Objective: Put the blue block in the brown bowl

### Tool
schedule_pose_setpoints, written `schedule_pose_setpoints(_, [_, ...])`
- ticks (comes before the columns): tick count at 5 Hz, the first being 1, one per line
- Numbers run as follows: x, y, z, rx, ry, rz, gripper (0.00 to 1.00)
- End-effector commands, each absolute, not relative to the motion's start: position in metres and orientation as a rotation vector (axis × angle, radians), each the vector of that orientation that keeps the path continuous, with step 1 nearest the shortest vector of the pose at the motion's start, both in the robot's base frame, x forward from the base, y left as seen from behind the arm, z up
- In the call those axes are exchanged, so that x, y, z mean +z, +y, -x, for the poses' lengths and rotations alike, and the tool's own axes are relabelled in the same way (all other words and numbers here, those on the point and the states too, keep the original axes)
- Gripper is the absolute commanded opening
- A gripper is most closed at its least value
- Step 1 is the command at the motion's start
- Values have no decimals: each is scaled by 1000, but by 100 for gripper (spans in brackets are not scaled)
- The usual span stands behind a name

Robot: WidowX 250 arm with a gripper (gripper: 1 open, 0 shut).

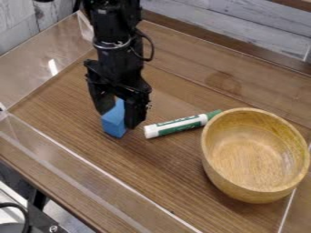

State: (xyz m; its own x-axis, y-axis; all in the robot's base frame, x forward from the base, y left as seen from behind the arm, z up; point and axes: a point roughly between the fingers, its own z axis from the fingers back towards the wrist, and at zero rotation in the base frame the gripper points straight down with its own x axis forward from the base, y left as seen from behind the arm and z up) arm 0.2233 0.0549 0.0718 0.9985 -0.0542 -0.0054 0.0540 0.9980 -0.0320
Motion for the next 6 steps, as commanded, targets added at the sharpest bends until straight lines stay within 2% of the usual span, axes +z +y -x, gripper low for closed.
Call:
schedule_pose_setpoints(1, [77, 59, -227, -45, -27, 31, 100])
schedule_pose_setpoints(6, [62, 67, -237, -75, -62, 36, 100])
